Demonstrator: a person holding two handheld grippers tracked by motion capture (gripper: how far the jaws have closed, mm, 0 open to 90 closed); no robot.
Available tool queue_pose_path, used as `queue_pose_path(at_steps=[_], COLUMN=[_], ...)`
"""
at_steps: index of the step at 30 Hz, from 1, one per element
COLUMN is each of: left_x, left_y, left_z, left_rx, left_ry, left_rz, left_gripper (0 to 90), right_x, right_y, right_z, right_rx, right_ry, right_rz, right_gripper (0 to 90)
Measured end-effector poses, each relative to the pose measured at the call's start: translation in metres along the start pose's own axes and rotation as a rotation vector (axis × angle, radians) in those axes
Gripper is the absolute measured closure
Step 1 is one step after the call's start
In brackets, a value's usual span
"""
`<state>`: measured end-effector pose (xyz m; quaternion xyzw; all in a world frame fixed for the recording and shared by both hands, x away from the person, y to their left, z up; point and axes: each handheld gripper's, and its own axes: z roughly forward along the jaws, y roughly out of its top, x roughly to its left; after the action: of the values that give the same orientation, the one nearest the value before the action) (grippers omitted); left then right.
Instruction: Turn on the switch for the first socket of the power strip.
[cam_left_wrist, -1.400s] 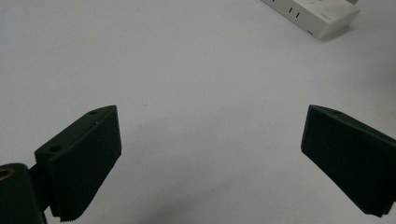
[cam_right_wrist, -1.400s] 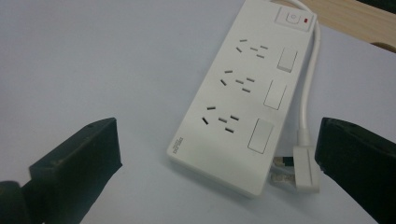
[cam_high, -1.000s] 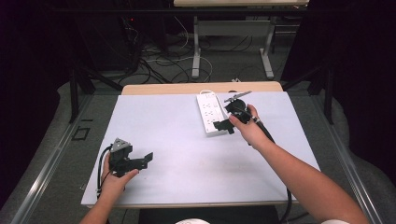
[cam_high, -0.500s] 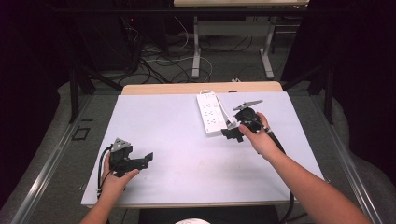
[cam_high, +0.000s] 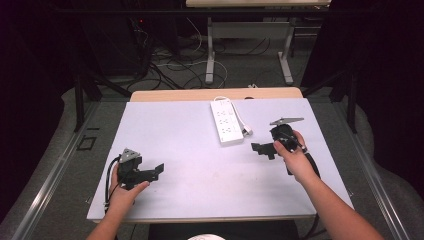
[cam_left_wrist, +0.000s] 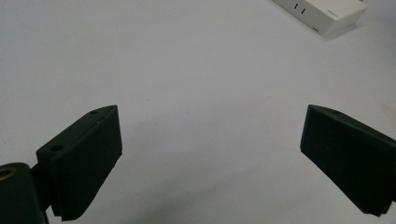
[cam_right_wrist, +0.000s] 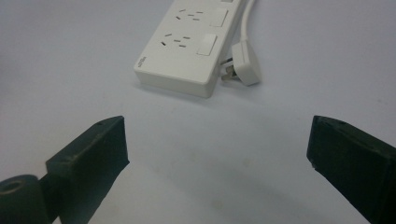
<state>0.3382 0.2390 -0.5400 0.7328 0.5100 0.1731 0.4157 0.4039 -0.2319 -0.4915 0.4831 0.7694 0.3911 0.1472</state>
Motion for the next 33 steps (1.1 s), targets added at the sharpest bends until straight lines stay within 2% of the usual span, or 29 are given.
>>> queue_pose_path(at_steps=[1, 5, 12, 19, 28, 33], left_x=[0.0, 0.0, 0.001, 0.001, 0.001, 0.001], left_y=[0.0, 0.0, 0.0, 0.0, -0.001, -0.001], left_z=[-0.001, 0.0, 0.0, 0.0, 0.001, 0.001], left_rx=[0.012, -0.002, 0.003, 0.003, 0.005, 0.008], left_ry=[-0.003, 0.002, 0.008, 0.014, 0.018, 0.022], left_rz=[0.001, -0.006, -0.007, -0.006, -0.005, -0.004], left_gripper=[5.8, 5.9, 5.9, 5.9, 6.0, 6.0], right_x=[-0.002, -0.011, -0.02, -0.023, -0.026, -0.029], right_y=[-0.002, -0.012, -0.03, -0.048, -0.071, -0.078], right_z=[-0.002, -0.008, -0.017, -0.024, -0.024, -0.026], right_rx=[-0.005, -0.013, -0.021, -0.033, -0.041, -0.051], right_ry=[-0.002, -0.012, -0.033, -0.05, -0.054, -0.06], right_rz=[0.008, 0.028, 0.034, 0.042, 0.064, 0.054], right_gripper=[4.7, 5.5, 6.2, 6.2, 6.9, 7.5])
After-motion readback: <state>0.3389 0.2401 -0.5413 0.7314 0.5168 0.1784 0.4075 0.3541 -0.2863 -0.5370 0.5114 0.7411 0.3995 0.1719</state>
